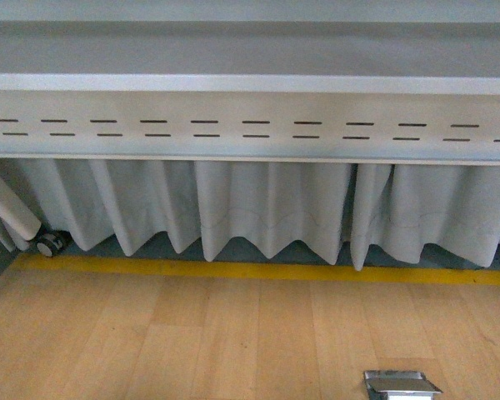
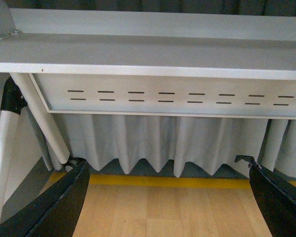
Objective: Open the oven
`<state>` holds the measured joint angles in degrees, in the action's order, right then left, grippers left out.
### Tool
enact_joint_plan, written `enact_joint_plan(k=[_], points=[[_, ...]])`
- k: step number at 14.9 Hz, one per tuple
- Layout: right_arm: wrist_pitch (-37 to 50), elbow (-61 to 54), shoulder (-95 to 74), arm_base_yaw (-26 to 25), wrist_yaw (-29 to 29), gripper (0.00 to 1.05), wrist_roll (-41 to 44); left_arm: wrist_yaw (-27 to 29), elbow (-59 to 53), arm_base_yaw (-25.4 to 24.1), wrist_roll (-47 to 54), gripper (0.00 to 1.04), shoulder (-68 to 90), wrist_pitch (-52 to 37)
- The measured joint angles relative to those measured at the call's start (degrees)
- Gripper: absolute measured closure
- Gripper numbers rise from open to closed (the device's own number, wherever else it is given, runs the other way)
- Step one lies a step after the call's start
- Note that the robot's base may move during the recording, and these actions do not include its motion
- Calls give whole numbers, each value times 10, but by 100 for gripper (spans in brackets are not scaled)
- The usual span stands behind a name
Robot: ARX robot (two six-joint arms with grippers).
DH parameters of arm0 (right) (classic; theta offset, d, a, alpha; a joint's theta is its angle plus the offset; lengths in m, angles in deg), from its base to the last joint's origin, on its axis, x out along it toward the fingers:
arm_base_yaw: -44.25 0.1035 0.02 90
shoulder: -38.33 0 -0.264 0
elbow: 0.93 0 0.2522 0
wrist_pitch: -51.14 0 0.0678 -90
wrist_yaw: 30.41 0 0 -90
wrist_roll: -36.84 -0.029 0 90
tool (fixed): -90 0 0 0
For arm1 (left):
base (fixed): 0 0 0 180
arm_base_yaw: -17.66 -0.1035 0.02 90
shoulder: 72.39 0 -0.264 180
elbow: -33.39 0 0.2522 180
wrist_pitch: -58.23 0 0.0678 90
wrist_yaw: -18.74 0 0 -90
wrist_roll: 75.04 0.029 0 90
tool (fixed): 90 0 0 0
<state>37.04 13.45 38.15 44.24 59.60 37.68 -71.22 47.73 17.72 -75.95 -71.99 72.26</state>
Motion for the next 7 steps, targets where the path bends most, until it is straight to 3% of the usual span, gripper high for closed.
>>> enact_joint_plan(k=[7], points=[[1,0,0,0,0,6,0,-1,0,0,2,7,0,-1]])
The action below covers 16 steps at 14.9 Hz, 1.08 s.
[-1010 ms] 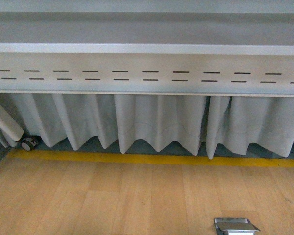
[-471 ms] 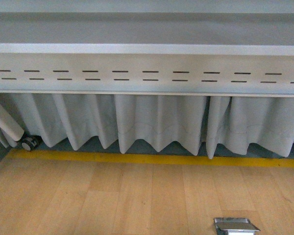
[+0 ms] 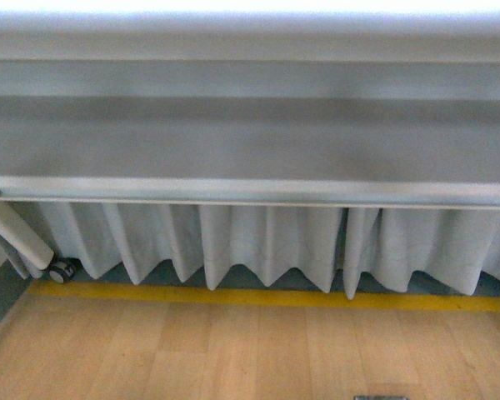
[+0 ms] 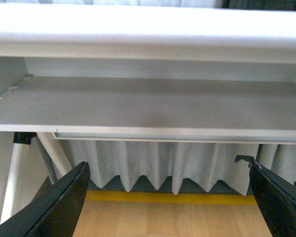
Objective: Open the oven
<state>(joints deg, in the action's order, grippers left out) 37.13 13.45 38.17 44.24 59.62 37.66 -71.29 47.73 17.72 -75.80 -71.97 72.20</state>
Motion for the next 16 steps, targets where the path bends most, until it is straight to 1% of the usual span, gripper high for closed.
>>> enact_joint_plan(k=[16], points=[[1,0,0,0,0,6,0,0,0,0,2,7,0,0]])
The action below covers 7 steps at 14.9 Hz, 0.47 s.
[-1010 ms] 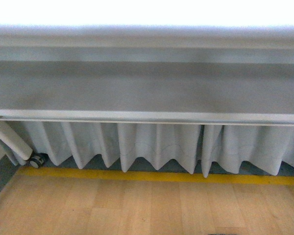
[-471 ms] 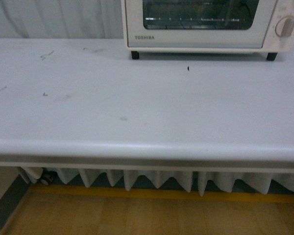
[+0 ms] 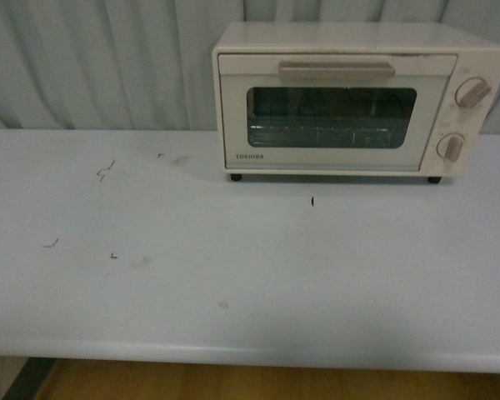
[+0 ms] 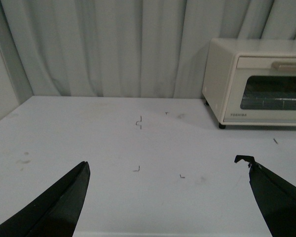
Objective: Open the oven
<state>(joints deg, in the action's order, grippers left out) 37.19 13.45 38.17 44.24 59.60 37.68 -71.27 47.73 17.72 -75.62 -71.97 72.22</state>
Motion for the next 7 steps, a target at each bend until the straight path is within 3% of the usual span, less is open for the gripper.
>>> enact_joint_plan(k=[7], points=[[0,0,0,0,0,6,0,0,0,0,0,7,0,0]])
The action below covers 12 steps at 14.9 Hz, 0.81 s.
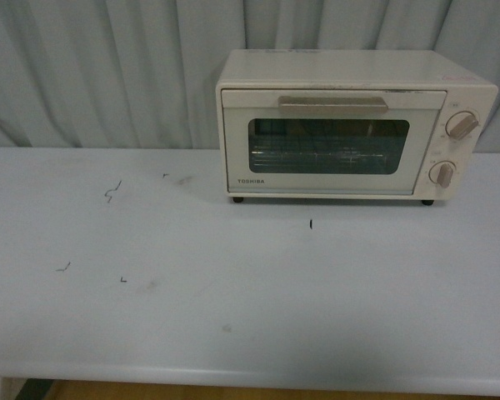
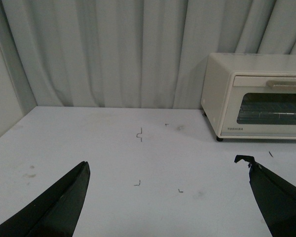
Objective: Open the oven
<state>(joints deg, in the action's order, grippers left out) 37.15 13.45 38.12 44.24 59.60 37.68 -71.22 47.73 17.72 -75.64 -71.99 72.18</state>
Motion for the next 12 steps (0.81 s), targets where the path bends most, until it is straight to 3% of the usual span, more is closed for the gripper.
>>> enact_joint_plan(k=[12], points=[[0,0,0,0,0,6,0,0,0,0,0,7,0,0]])
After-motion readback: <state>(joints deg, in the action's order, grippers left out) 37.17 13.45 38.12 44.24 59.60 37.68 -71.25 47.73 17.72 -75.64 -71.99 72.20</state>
